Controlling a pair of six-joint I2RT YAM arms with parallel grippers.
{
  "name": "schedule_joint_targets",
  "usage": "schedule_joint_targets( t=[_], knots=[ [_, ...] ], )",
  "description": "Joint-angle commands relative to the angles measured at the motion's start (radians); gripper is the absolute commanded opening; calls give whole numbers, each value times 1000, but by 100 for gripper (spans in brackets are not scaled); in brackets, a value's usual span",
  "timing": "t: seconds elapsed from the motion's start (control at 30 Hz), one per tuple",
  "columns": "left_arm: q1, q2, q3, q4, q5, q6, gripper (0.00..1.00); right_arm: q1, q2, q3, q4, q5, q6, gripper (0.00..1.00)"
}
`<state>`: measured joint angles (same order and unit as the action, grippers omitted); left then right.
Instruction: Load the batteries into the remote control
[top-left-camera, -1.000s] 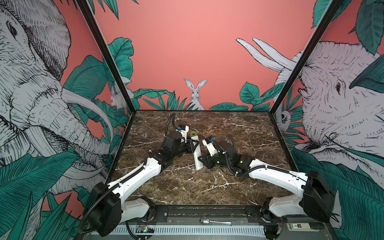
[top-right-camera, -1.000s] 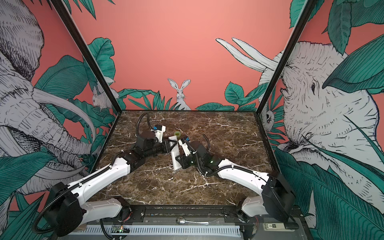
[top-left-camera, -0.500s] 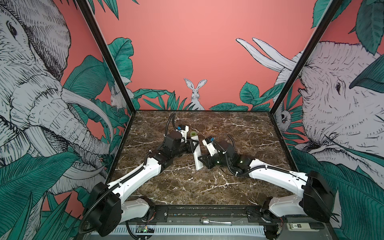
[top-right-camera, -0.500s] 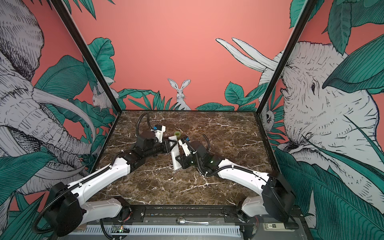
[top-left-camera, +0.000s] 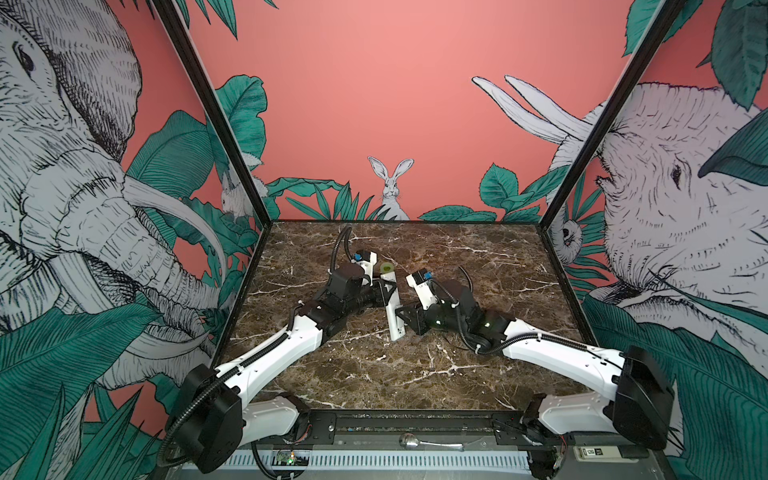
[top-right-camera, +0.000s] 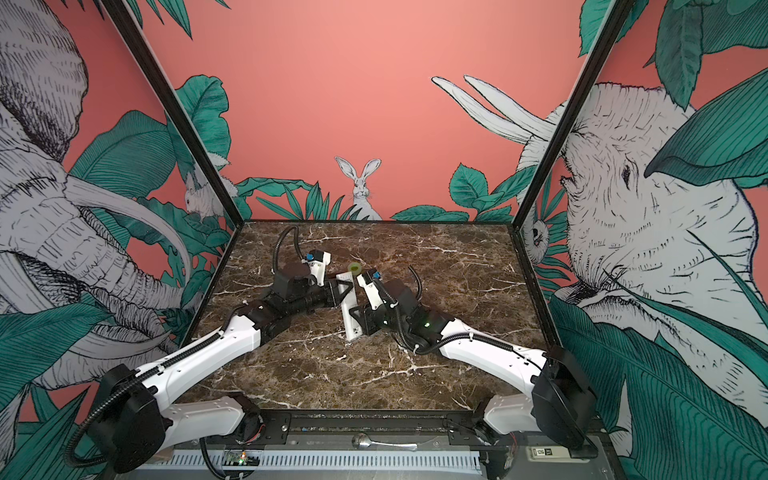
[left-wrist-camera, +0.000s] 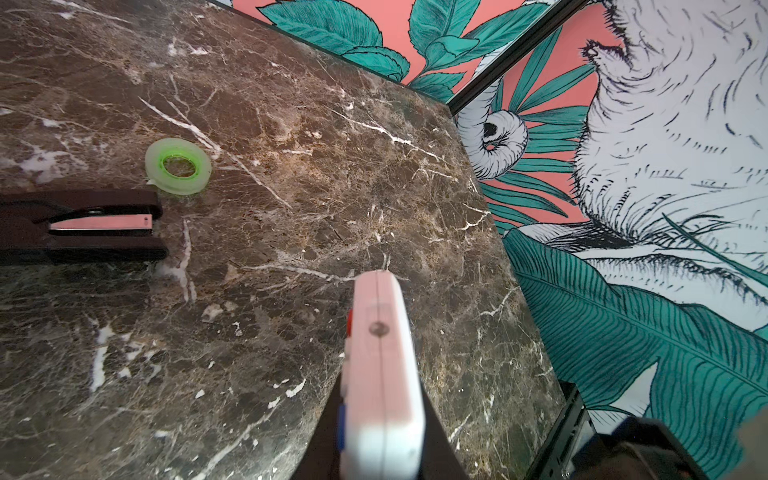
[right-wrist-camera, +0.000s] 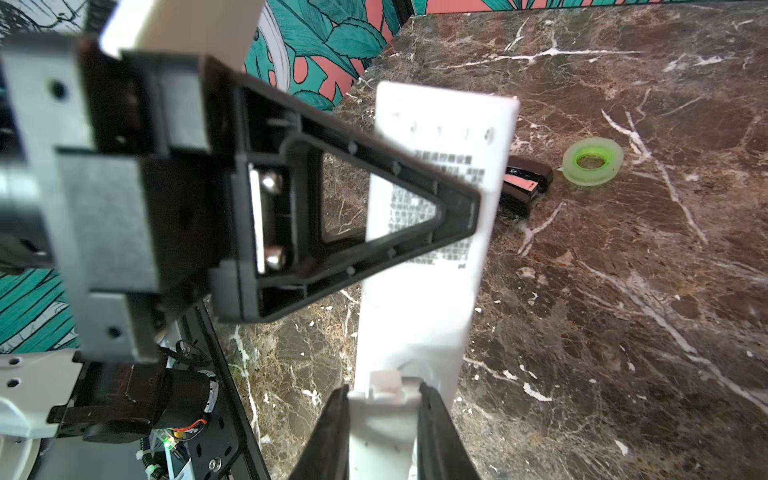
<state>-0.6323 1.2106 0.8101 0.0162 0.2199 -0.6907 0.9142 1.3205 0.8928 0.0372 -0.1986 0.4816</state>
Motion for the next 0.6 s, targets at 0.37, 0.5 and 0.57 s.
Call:
schedule_joint_targets(
  t=[0.37,0.5,0.57],
  knots=[
    [22,-57,-44,-15,-14,15,0,-3,-50,22,-148,116,-95,21],
    [34,-72,-62,-12,-10,17,0,-6,-45,28,-199,156,-108,21],
    [42,-81,-72,-9,-4,17,0,-12,-37,26,-205,162,-105,21]
  ],
)
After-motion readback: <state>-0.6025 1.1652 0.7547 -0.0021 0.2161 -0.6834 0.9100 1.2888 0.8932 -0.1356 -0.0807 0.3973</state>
